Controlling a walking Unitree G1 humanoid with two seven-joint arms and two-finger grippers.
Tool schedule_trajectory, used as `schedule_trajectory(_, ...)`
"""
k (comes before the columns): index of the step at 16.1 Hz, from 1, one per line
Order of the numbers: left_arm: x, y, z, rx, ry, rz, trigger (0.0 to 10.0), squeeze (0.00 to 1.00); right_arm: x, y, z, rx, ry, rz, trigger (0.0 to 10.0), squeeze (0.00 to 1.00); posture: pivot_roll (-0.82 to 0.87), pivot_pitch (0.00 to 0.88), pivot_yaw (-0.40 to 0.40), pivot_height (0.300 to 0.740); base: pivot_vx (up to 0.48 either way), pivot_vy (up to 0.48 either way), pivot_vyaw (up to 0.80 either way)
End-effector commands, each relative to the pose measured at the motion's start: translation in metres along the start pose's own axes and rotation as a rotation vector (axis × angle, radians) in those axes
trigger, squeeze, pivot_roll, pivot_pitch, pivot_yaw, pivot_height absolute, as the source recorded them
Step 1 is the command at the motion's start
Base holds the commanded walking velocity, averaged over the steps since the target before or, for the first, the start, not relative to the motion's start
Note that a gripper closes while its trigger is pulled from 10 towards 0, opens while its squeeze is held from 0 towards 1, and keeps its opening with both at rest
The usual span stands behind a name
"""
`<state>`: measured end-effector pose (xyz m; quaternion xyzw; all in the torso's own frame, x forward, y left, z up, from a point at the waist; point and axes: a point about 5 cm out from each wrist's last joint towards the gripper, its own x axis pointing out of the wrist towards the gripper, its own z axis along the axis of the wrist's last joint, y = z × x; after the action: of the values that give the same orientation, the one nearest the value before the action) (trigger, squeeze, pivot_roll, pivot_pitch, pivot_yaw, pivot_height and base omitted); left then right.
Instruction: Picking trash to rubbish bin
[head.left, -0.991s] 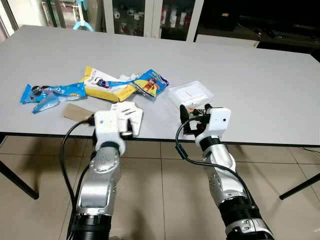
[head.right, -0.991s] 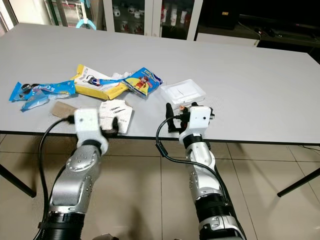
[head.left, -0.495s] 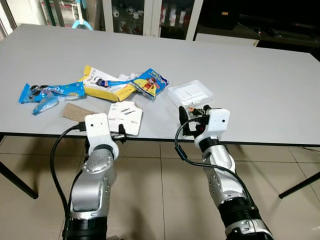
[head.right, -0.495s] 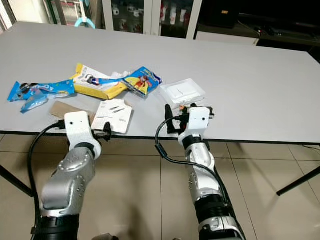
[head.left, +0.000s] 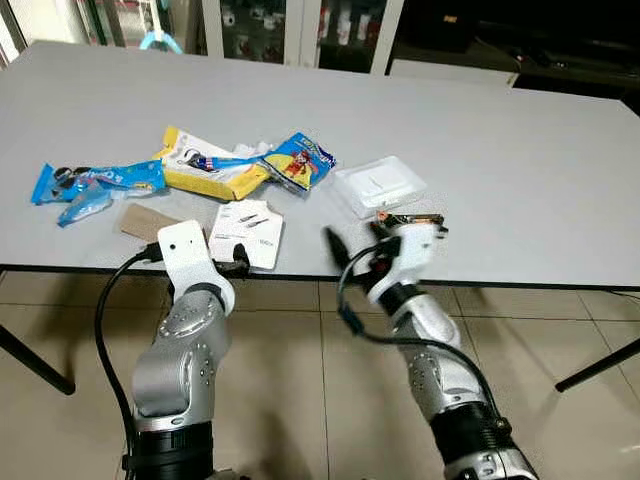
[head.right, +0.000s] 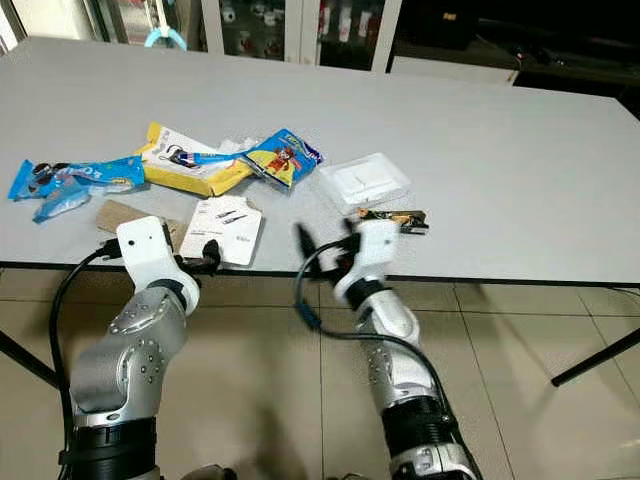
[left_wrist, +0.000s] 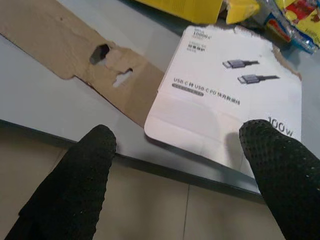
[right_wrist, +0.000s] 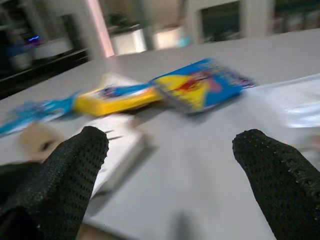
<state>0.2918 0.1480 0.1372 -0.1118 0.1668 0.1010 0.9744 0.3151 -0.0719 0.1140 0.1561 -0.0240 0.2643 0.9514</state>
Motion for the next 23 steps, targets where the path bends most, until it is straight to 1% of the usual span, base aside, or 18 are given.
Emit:
schedule_trajectory(1, -0.009, -0.021, -0.012, -0.074, 0.05, -0.046, 10.0, 0.0, -0.003, 0.0, 0.001, 0.008, 0.013, 0.043, 10.0, 0.0, -0.02, 0.09, -0.112, 0.74, 0.0, 0.0, 0.0)
schedule_trajectory(2, -0.009, -0.022, -0.011, -0.079, 0.052, -0.047, 10.0, 0.0, -0.006, 0.002, 0.0, 0.008, 0.036, 0.094, 10.0, 0.0, -0.02, 0.093, -0.114, 0.74, 0.0, 0.0, 0.0)
schedule_trajectory(3, -0.01, -0.022, -0.011, -0.084, 0.054, -0.047, 10.0, 0.0, -0.011, 0.005, -0.001, 0.03, 0.085, 0.191, 10.0, 0.0, -0.02, 0.095, -0.115, 0.74, 0.0, 0.0, 0.0)
schedule_trajectory(4, -0.01, -0.022, -0.01, -0.087, 0.054, -0.046, 10.0, 0.0, -0.018, 0.005, -0.001, 0.026, 0.139, 0.288, 10.0, 0.0, -0.02, 0.097, -0.117, 0.74, 0.0, 0.0, 0.0)
schedule_trajectory(5, -0.01, -0.022, -0.01, -0.088, 0.054, -0.046, 10.0, 0.0, -0.021, 0.005, -0.001, 0.013, 0.167, 0.331, 10.0, 0.0, -0.02, 0.098, -0.117, 0.74, 0.0, 0.0, 0.0)
schedule_trajectory(7, -0.01, -0.022, -0.01, -0.089, 0.056, -0.05, 10.0, 0.0, -0.032, -0.003, -0.002, -0.043, 0.231, 0.386, 10.0, 0.0, -0.02, 0.097, -0.117, 0.74, 0.0, 0.0, 0.0)
schedule_trajectory(8, -0.01, -0.022, -0.01, -0.09, 0.057, -0.054, 10.0, 0.0, -0.034, -0.008, 0.0, -0.051, 0.237, 0.378, 10.0, 0.0, -0.02, 0.098, -0.117, 0.74, 0.0, 0.0, 0.0)
schedule_trajectory(11, -0.009, -0.023, -0.01, -0.095, 0.058, -0.06, 10.0, 0.0, -0.036, -0.011, 0.004, -0.041, 0.239, 0.371, 10.0, 0.0, -0.03, 0.098, -0.114, 0.74, 0.0, 0.0, 0.0)
schedule_trajectory(12, -0.009, -0.024, -0.01, -0.109, 0.063, -0.066, 10.0, 0.0, -0.037, -0.011, 0.004, -0.039, 0.244, 0.377, 10.0, 0.0, -0.03, 0.098, -0.114, 0.74, 0.0, 0.0, 0.0)
schedule_trajectory(13, -0.009, -0.023, -0.011, -0.162, 0.084, -0.065, 10.0, 0.0, -0.038, -0.011, 0.004, -0.039, 0.249, 0.388, 10.0, 0.0, -0.03, 0.097, -0.113, 0.74, 0.0, 0.0, 0.0)
schedule_trajectory(16, -0.007, -0.021, -0.014, -0.241, 0.121, -0.056, 10.0, 0.0, -0.039, -0.009, 0.005, -0.029, 0.25, 0.401, 10.0, 0.0, -0.03, 0.096, -0.114, 0.74, 0.0, 0.0, 0.0)
schedule_trajectory(20, -0.009, -0.024, -0.019, -0.359, 0.194, -0.064, 10.0, 0.0, -0.039, -0.008, 0.004, -0.027, 0.256, 0.407, 10.0, 0.0, -0.03, 0.096, -0.115, 0.74, 0.0, 0.0, 0.0)
schedule_trajectory(21, -0.011, -0.027, -0.016, -0.38, 0.199, -0.082, 10.0, 0.0, -0.039, -0.008, 0.004, -0.027, 0.256, 0.408, 10.0, 0.0, -0.02, 0.097, -0.118, 0.74, 0.0, 0.0, 0.0)
schedule_trajectory(23, -0.01, -0.028, -0.017, -0.382, 0.205, -0.089, 10.0, 0.0, -0.039, -0.008, 0.004, -0.026, 0.258, 0.41, 10.0, 0.0, -0.02, 0.096, -0.117, 0.74, 0.0, 0.0, 0.0)
